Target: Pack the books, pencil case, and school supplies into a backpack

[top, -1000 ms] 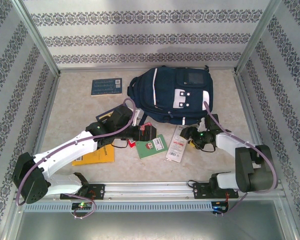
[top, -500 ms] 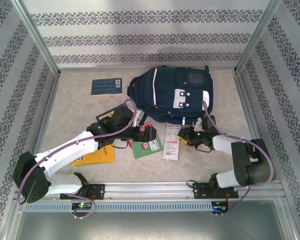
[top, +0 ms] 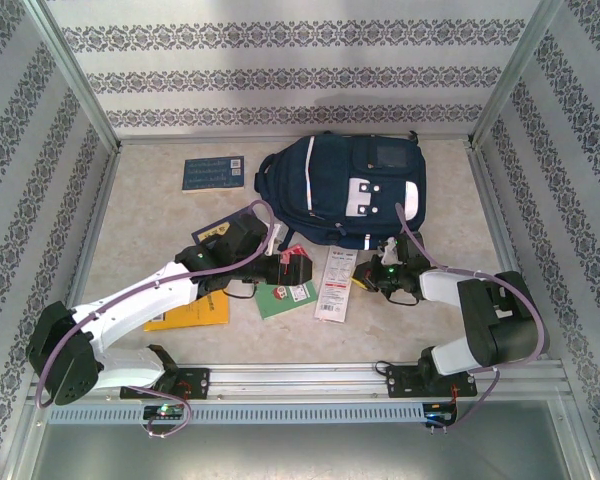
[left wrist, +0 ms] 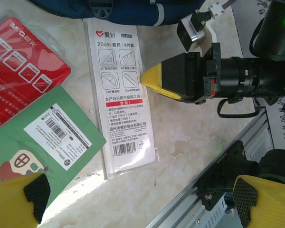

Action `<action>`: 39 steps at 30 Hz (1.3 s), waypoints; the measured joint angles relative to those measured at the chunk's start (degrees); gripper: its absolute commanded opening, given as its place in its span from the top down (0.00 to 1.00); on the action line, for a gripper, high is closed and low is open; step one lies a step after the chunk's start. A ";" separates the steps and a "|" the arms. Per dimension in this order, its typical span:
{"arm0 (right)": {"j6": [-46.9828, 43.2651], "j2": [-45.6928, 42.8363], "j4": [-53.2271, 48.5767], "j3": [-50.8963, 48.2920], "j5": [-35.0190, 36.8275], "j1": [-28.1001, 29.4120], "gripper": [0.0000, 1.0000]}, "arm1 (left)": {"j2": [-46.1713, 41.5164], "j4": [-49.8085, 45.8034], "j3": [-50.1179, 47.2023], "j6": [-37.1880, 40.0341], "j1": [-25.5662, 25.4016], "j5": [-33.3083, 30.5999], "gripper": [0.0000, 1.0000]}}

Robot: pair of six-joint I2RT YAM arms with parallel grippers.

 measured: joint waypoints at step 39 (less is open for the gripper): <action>2.01 -25.00 -4.79 13.60 -11.80 8.22 1.00 | 5.60 20.59 1.84 -8.74 19.74 28.92 0.01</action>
